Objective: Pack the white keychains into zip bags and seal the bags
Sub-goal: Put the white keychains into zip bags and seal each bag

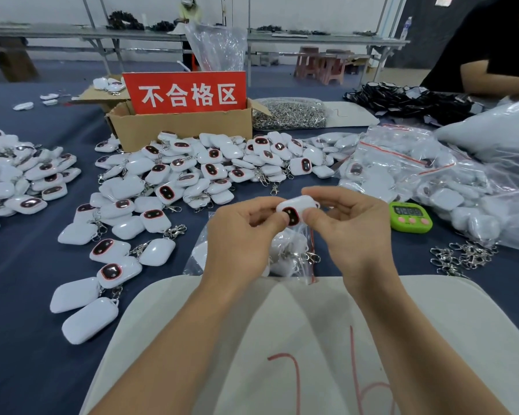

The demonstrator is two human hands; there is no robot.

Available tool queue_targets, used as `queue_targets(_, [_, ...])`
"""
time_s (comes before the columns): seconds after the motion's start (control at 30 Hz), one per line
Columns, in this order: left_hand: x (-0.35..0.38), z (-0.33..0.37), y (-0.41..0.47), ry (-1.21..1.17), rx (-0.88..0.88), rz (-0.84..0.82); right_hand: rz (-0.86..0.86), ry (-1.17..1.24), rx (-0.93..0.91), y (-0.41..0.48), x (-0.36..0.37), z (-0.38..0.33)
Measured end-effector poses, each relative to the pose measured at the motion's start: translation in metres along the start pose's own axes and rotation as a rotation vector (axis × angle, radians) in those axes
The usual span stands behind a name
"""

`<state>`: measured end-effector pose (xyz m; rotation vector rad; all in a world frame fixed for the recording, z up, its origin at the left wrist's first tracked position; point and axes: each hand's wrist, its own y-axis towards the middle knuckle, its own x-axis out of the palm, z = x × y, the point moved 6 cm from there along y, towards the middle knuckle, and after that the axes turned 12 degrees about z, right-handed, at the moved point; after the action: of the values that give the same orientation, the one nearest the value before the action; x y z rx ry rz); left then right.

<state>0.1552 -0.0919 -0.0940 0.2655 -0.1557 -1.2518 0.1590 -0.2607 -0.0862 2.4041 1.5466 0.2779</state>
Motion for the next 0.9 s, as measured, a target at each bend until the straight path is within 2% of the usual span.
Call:
queue_targets(0.1, [-0.006,-0.004,0.004,-0.1,-0.149,0.092,-0.101,-0.165,-0.134,0.0,0.002,-0.004])
queue_targets(0.2, [-0.009,-0.009,0.005,-0.199,-0.26,0.114,-0.107,-0.25,-0.179,-0.002,0.003,-0.004])
queue_targets(0.33, [-0.008,-0.006,0.003,-0.116,-0.171,0.101,-0.067,-0.181,-0.096,-0.005,0.004,-0.004])
queue_targets(0.4, [-0.01,-0.004,0.001,0.109,-0.024,0.128,0.028,-0.13,0.018,0.002,-0.006,0.001])
queue_targets(0.5, [-0.003,0.002,-0.011,0.626,0.228,0.108,0.115,-0.149,0.156,0.012,-0.024,0.01])
queue_targets(0.57, [0.008,0.005,-0.019,0.905,0.317,0.053,0.13,-0.226,0.233,0.016,-0.033,0.017])
queue_targets(0.63, [0.015,0.004,-0.022,1.004,0.334,-0.005,0.088,-0.307,0.307,0.019,-0.037,0.022])
queue_targets(0.77, [0.016,0.001,-0.021,0.953,0.284,0.001,-0.139,-0.342,0.399,0.013,-0.026,0.024])
queue_targets(0.9, [0.014,0.01,-0.026,0.684,0.338,0.111,-0.377,-0.224,0.405,-0.007,0.001,0.017])
